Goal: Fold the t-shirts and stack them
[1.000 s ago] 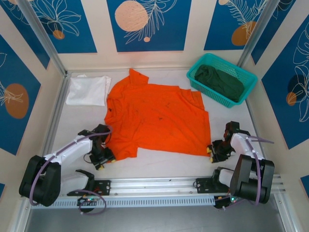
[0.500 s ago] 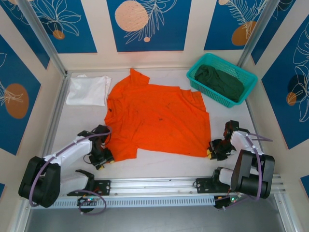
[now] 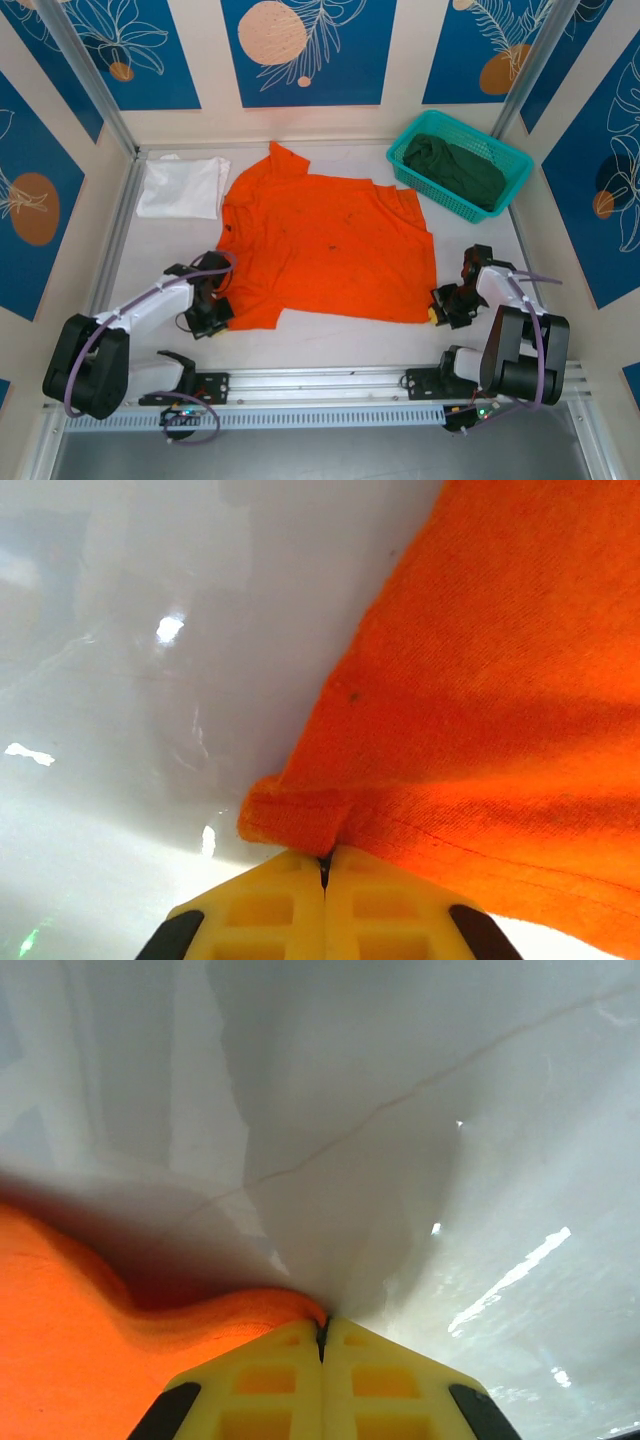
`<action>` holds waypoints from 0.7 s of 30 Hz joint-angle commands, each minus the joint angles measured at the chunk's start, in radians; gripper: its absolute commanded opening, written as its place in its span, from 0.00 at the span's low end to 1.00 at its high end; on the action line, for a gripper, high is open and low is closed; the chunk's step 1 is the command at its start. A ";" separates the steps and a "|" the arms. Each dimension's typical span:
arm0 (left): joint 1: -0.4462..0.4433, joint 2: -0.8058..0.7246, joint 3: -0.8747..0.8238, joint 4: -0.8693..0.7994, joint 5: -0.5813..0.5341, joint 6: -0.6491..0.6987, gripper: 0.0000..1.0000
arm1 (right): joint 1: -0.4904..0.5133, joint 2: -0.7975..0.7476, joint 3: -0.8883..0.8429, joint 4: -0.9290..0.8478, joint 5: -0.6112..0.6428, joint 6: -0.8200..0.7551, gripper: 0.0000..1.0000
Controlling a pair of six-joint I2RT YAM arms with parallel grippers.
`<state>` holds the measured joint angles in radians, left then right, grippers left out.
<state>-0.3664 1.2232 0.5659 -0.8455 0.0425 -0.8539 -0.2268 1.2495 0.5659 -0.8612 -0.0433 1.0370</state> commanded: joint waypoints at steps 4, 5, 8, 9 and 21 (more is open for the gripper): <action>-0.073 -0.097 0.053 -0.127 -0.040 -0.029 0.00 | 0.102 0.001 0.138 -0.071 0.084 -0.092 0.00; -0.086 -0.106 0.062 -0.150 -0.036 -0.040 0.00 | 0.115 0.001 0.154 -0.081 0.088 -0.103 0.00; -0.119 -0.129 0.092 -0.223 -0.018 -0.075 0.00 | 0.151 -0.007 0.187 -0.113 0.102 -0.135 0.00; -0.130 -0.140 0.099 -0.247 -0.003 -0.090 0.00 | 0.165 -0.011 0.195 -0.124 0.110 -0.144 0.00; -0.346 -0.254 0.134 -0.490 0.208 -0.279 0.00 | 0.213 -0.204 0.177 -0.298 0.133 -0.165 0.00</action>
<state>-0.6579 1.0046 0.6941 -1.2030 0.1669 -1.0370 -0.0154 1.0927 0.7513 -1.0756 0.0597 0.8852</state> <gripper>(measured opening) 0.039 0.066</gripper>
